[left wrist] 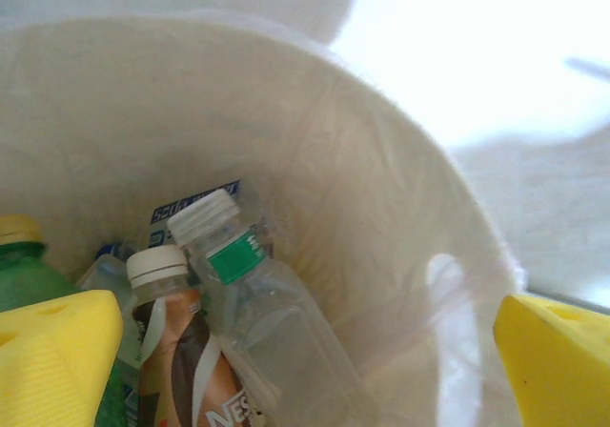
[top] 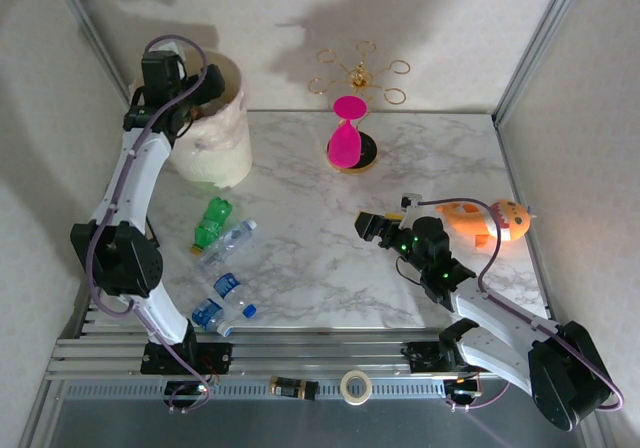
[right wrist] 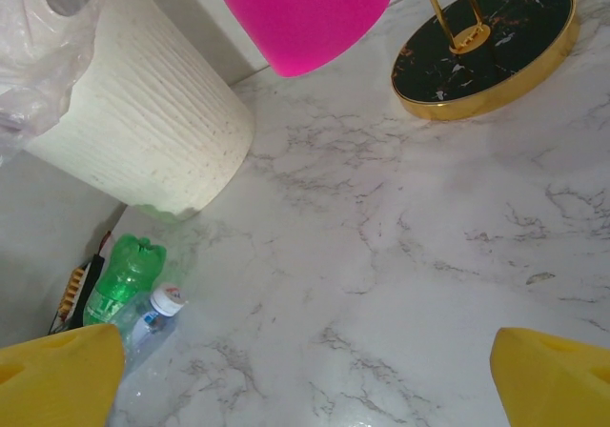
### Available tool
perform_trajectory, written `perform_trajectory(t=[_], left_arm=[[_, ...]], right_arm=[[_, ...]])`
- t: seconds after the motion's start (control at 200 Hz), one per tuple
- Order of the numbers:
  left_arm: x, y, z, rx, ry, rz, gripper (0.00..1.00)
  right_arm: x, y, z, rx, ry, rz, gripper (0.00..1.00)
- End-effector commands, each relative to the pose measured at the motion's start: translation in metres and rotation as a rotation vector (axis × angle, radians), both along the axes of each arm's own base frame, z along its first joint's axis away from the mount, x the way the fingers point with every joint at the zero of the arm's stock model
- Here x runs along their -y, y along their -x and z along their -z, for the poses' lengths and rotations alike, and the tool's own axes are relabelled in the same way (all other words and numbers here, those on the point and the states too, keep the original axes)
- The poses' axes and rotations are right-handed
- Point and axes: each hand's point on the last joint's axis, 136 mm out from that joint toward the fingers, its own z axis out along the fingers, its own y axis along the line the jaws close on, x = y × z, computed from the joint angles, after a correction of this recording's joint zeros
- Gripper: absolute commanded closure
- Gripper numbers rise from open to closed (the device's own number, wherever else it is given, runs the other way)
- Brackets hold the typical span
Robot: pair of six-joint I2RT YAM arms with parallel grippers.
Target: Put the plastic bottles in the bin
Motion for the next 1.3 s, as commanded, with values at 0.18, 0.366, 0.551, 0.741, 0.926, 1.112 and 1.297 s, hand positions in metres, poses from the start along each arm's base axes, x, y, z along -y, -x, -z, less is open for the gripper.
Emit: perform_trajectory(t=[0.18,0.366,0.551,0.741,0.926,1.112,1.297], left_arm=[[0.025,0.084,-0.048,0.161,0.106,0.074,0.0],[0.047,0.129,-0.001,0.082,0.155,0.109,0.0],[0.066,0.168,0.057,-0.005,0.176,0.115,0.01],[0.078,0.195,0.129,-0.16,0.17,0.106,0.0],[0.066,0.215,0.2,-0.276,0.144,0.015,0.0],[0.058,0.227,0.25,-0.33,0.153,-0.042,0.0],[0.058,0.229,0.278,-0.384,0.138,-0.048,0.0]], right_arm=[[-0.005,-0.004,-0.001,0.017,-0.059,-0.009,0.01],[-0.01,-0.008,0.0,0.013,-0.07,-0.02,0.01],[-0.015,-0.011,0.005,-0.011,-0.079,-0.031,0.01],[-0.02,-0.014,0.01,-0.034,-0.09,-0.041,0.01],[-0.023,-0.015,0.014,-0.051,-0.095,-0.047,0.01],[-0.022,-0.015,0.015,-0.059,-0.089,-0.045,0.01],[-0.02,-0.015,0.014,-0.058,-0.083,-0.036,0.01]])
